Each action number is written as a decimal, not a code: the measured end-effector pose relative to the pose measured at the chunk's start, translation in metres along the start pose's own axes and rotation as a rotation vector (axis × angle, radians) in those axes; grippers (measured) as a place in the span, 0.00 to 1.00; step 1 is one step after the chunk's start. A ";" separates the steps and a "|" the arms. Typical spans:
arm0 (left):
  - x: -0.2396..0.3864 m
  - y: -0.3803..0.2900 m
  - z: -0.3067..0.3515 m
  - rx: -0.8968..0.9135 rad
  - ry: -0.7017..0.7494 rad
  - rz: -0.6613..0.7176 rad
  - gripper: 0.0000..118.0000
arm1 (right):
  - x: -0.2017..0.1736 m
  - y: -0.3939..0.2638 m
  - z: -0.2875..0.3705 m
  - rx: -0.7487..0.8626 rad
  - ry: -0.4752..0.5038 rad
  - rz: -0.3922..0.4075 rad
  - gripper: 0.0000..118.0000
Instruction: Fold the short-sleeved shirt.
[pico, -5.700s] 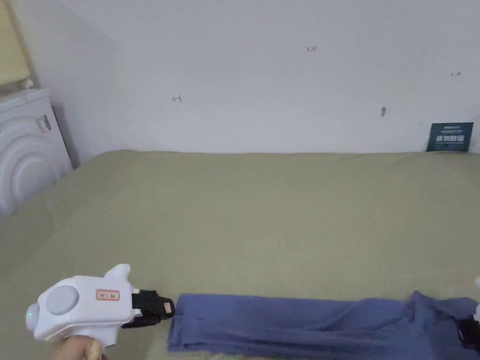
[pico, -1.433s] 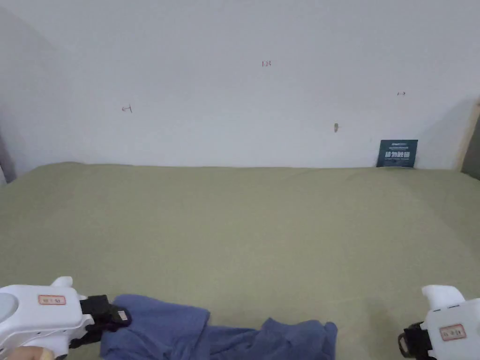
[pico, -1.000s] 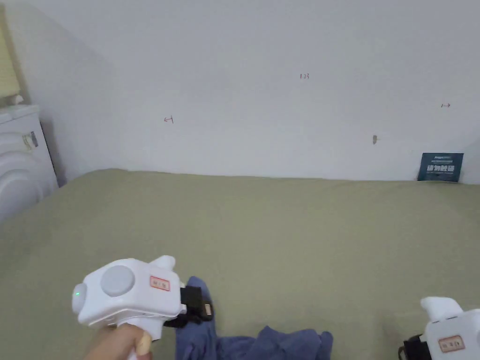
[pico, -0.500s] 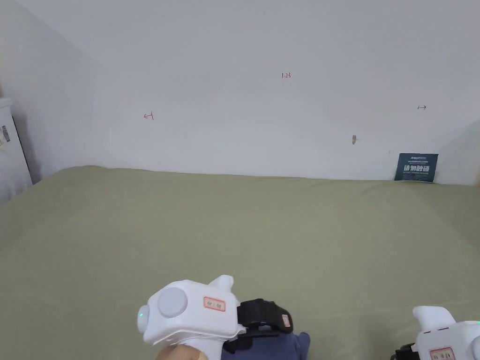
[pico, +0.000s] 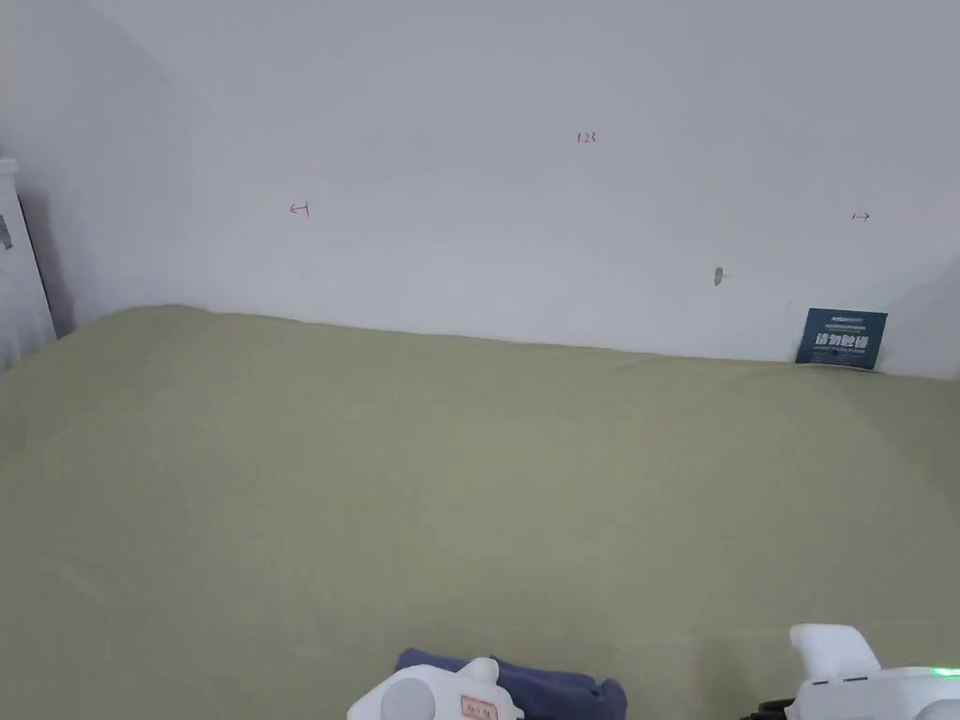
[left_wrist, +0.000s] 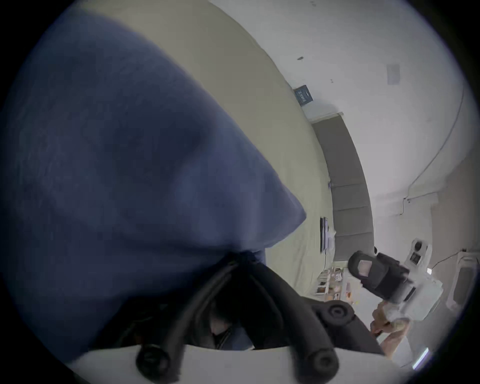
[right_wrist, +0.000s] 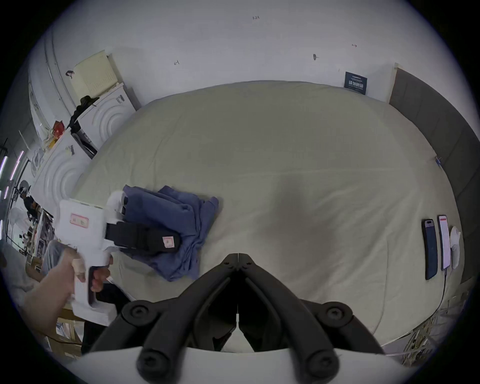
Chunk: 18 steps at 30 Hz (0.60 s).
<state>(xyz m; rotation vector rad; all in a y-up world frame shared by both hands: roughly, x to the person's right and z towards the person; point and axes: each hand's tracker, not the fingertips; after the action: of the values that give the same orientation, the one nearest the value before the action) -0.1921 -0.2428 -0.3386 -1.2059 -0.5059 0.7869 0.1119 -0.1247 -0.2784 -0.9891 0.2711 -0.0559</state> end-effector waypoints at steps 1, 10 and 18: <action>0.005 0.003 0.005 -0.021 0.014 -0.024 0.02 | -0.002 0.000 -0.005 -0.013 0.002 -0.002 0.00; 0.008 0.029 0.146 0.158 0.008 -0.246 0.02 | -0.060 0.027 -0.037 -0.025 0.173 -0.002 0.00; -0.068 0.032 0.200 0.239 0.121 -0.127 0.02 | -0.091 0.038 -0.119 -0.253 0.217 -0.055 0.00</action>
<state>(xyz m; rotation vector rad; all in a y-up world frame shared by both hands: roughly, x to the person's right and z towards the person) -0.3884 -0.1649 -0.3056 -0.9829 -0.3734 0.6421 -0.0084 -0.1854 -0.3534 -1.2437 0.4581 -0.1833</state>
